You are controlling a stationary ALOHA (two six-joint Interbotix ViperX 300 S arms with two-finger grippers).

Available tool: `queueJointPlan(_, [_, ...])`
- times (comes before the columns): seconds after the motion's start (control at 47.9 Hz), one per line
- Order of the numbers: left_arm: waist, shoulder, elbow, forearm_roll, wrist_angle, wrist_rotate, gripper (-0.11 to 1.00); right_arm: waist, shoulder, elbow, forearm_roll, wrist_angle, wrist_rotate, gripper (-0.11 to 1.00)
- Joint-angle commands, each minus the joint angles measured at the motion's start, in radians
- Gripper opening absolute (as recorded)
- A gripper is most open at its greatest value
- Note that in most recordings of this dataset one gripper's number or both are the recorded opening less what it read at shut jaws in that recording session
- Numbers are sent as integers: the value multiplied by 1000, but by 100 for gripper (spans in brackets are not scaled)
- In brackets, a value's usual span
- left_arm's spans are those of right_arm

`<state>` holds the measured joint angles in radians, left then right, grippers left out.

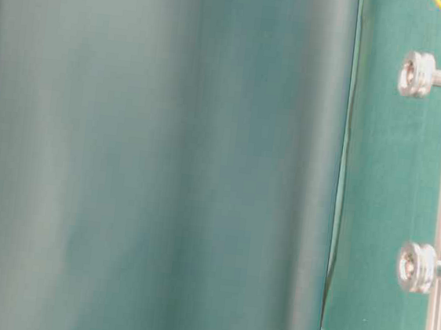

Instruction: Hook the rubber onto the shaft.

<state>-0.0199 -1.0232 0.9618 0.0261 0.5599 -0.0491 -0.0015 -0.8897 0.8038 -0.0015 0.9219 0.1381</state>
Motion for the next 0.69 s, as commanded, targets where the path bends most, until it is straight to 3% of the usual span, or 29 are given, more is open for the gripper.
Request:
queueJointPlan(0.0, [-5, 9, -28, 5, -5, -2, 2, 0, 11, -37, -3, 15, 6, 5])
queueJointPlan(0.669, [-5, 9, -28, 3, -5, 0, 2, 0, 55, -51, -48, 64, 28, 8])
